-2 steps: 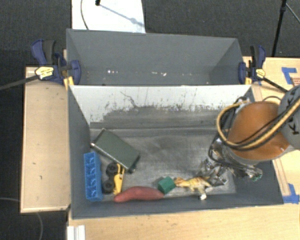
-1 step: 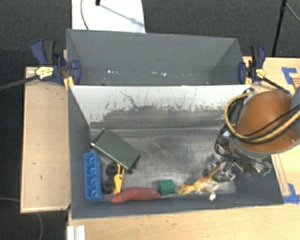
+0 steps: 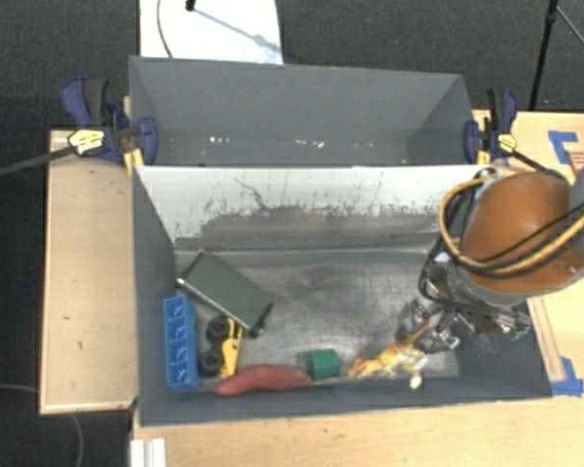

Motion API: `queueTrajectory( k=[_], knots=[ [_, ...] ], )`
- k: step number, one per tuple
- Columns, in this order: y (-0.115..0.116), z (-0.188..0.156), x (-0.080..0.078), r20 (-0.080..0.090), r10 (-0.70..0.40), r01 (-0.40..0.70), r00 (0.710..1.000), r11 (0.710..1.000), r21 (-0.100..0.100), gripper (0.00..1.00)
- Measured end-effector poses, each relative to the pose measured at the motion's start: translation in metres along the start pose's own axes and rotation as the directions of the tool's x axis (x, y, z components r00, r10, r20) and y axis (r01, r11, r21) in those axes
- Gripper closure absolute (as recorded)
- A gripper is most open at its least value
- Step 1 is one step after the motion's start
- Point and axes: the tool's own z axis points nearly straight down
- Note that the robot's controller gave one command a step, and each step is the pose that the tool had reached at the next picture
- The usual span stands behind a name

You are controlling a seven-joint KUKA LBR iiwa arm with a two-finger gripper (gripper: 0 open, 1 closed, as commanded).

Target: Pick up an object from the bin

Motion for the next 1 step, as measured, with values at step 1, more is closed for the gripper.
queueTrajectory(
  k=[1],
  knots=[
    [-0.0049, -0.1272, 0.0045, 0.000, 0.016, -0.016, 1.000, 1.000, 0.000, 1.00]
  ],
)
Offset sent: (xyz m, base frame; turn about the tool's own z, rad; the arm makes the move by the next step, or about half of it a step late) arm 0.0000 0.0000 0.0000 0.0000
